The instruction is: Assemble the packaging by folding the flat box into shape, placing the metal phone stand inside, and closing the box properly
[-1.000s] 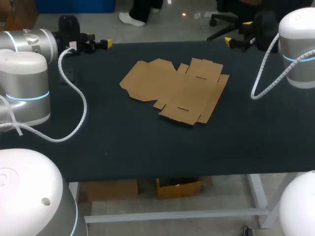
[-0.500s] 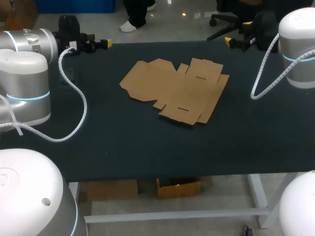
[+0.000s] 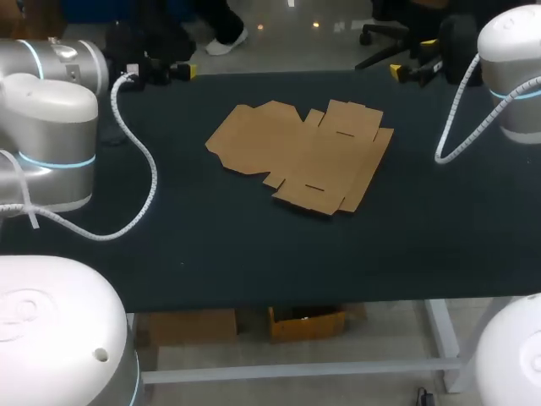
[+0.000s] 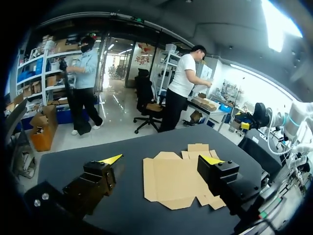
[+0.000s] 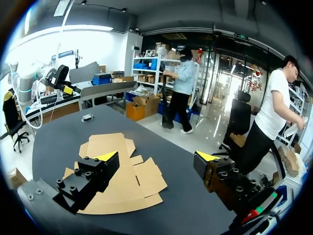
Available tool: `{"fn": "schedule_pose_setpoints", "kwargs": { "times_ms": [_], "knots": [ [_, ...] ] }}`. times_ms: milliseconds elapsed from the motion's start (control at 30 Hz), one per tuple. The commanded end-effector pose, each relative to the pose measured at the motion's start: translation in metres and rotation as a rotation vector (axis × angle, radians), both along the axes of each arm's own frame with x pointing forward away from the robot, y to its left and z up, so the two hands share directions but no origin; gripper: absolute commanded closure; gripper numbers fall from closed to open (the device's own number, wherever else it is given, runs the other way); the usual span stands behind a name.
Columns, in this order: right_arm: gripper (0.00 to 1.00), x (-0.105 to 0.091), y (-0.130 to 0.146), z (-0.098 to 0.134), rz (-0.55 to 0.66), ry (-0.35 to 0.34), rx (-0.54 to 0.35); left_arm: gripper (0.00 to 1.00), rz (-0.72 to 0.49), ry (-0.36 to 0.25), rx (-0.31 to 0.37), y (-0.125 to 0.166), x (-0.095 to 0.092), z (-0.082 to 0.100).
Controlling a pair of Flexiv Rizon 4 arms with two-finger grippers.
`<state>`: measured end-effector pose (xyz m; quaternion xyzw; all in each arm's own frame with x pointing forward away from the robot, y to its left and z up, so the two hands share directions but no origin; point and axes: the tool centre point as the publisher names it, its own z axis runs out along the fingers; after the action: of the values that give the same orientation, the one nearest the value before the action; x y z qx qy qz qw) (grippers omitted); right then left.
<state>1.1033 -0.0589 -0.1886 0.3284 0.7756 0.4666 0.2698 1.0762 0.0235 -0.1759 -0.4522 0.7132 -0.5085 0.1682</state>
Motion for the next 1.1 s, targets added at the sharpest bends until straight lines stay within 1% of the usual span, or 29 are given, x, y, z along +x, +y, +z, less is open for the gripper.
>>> {"fn": "schedule_pose_setpoints", "kwargs": {
  "times_ms": [33, 67, 133, 167, 200, 233, 267, 333, 367, 400, 467, 533, 567, 667, 733, 900, 1100],
  "knots": [
    [0.00, 0.000, -0.004, 0.005, -0.014, 0.107, -0.066, 0.00, 0.032, 0.094, 0.051, -0.007, -0.005, 0.005],
    [0.00, 0.000, -0.006, 0.004, -0.009, 0.107, -0.064, 0.00, 0.035, 0.115, 0.054, -0.008, -0.007, 0.005],
    [0.00, 0.001, -0.009, 0.003, -0.014, 0.128, -0.069, 0.00, 0.046, 0.132, 0.055, -0.009, -0.009, 0.005],
    [0.00, 0.001, -0.011, 0.002, -0.012, 0.136, -0.070, 0.00, 0.047, 0.150, 0.053, -0.010, -0.012, 0.005],
    [0.00, 0.001, -0.013, 0.000, -0.013, 0.156, -0.076, 0.00, 0.058, 0.162, 0.057, -0.010, -0.013, 0.005],
    [0.00, 0.001, -0.014, -0.001, -0.016, 0.161, -0.081, 0.00, 0.053, 0.165, 0.051, -0.011, -0.015, 0.005],
    [0.00, 0.002, -0.016, -0.003, -0.009, 0.173, -0.076, 0.00, 0.061, 0.184, 0.055, -0.011, -0.017, 0.006],
    [0.00, 0.002, -0.019, -0.005, -0.014, 0.200, -0.087, 0.00, 0.069, 0.198, 0.058, -0.012, -0.019, 0.005],
    [0.00, 0.002, -0.020, -0.007, -0.009, 0.210, -0.091, 0.00, 0.079, 0.219, 0.058, -0.012, -0.021, 0.005],
    [0.00, 0.002, -0.021, -0.008, -0.008, 0.226, -0.096, 0.00, 0.093, 0.227, 0.066, -0.012, -0.022, 0.005],
    [0.00, 0.002, -0.022, -0.010, -0.002, 0.242, -0.108, 0.00, 0.100, 0.252, 0.063, -0.012, -0.025, 0.004],
    [0.00, 0.002, -0.023, -0.010, -0.001, 0.248, -0.110, 0.00, 0.126, 0.269, 0.076, -0.013, -0.027, 0.003],
    [0.00, 0.001, -0.025, -0.011, 0.002, 0.261, -0.117, 0.00, 0.124, 0.283, 0.067, -0.013, -0.030, 0.002],
    [0.00, 0.001, -0.028, -0.012, 0.001, 0.279, -0.123, 0.00, 0.159, 0.318, 0.075, -0.012, -0.036, 0.000],
    [0.00, 0.000, -0.031, -0.014, -0.002, 0.291, -0.128, 0.00, 0.163, 0.333, 0.068, -0.011, -0.038, -0.002],
    [0.00, -0.001, -0.037, -0.023, -0.020, 0.347, -0.139, 0.00, 0.213, 0.381, 0.079, -0.012, -0.047, -0.007],
    [0.00, -0.005, -0.044, -0.032, -0.048, 0.401, -0.143, 0.00, 0.231, 0.444, 0.057, -0.012, -0.052, -0.014]
  ]
}}
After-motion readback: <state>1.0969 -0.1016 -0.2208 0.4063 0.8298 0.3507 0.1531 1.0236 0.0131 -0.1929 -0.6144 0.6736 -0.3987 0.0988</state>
